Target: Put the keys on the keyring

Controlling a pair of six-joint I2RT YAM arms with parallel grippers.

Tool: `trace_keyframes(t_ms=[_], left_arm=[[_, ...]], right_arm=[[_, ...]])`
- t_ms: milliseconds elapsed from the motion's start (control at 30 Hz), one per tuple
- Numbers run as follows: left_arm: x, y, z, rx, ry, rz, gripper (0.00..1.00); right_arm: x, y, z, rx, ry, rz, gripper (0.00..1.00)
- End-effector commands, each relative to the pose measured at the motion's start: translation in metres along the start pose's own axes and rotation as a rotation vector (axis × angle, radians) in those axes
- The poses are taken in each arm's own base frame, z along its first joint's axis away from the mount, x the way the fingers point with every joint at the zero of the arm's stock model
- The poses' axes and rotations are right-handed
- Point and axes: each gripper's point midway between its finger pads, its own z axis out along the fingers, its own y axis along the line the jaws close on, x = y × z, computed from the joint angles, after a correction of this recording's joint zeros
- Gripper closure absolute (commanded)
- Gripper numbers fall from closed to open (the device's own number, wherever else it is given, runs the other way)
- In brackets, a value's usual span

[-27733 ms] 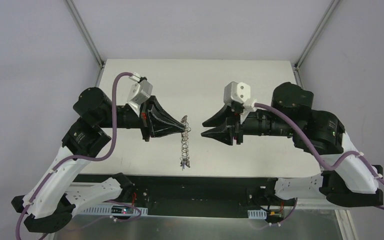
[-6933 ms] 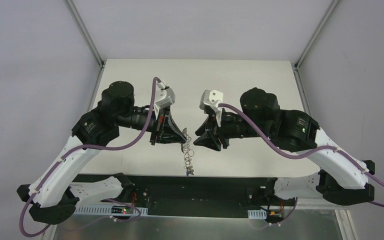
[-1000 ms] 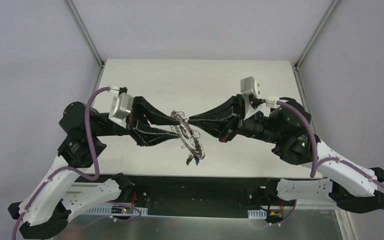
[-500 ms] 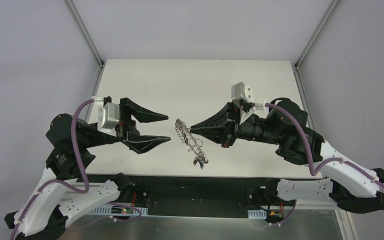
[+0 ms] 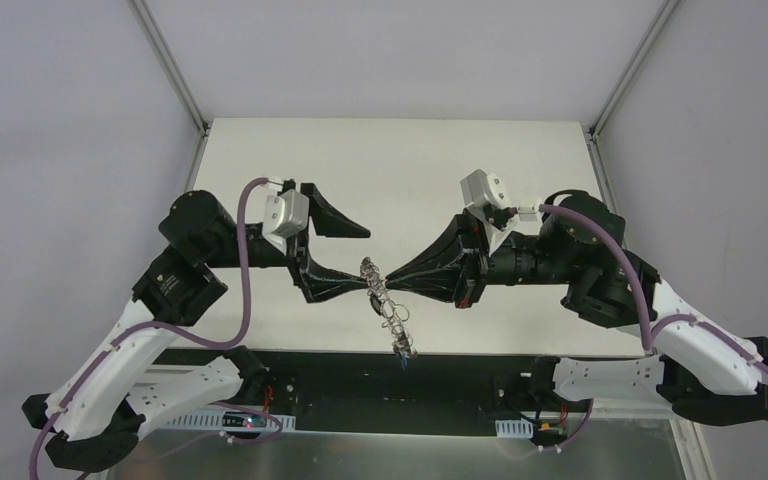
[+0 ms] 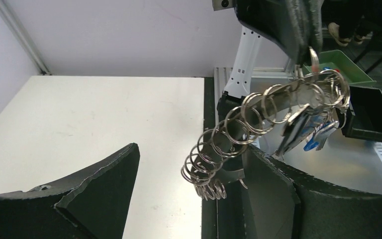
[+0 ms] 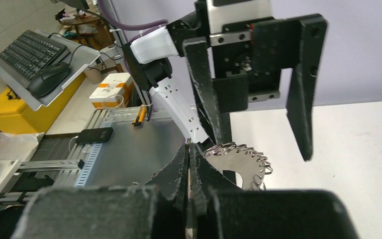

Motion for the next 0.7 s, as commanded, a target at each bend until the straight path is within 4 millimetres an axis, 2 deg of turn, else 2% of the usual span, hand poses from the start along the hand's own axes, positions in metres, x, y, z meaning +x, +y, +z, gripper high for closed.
trace_keyframes(t_ms=[0, 167, 333, 500, 567, 633, 667], left_arm=[[-0.002, -0.017, 0.005, 0.130, 0.000, 0.031, 0.25], [0.006, -0.031, 0.008, 0.257, 0.030, -0.013, 0.26], [0.014, -0.046, 0.005, 0.365, 0.049, -0.033, 0.40], [0.019, -0.051, 0.004, 0.410, 0.066, -0.058, 0.77], [0.022, -0.050, 0.004, 0.399, 0.074, -0.065, 0.85], [0.025, -0.048, 0.005, 0.389, 0.081, -0.071, 0.98], [0.026, -0.047, 0.005, 0.383, 0.083, -0.073, 1.00]], right_arm=[[-0.026, 0.019, -0.005, -0.073, -0.059, -0.013, 1.00], [-0.022, 0.017, -0.003, -0.069, -0.044, -0.017, 1.00], [-0.021, 0.010, -0.002, -0.040, -0.045, -0.026, 1.00], [-0.020, 0.003, -0.001, -0.011, -0.042, -0.030, 1.00], [-0.020, 0.000, -0.003, 0.003, -0.045, -0.029, 1.00], [-0.020, -0.001, -0.003, 0.012, -0.047, -0.026, 1.00], [-0.019, -0.002, -0.004, 0.016, -0.046, -0.026, 1.00]])
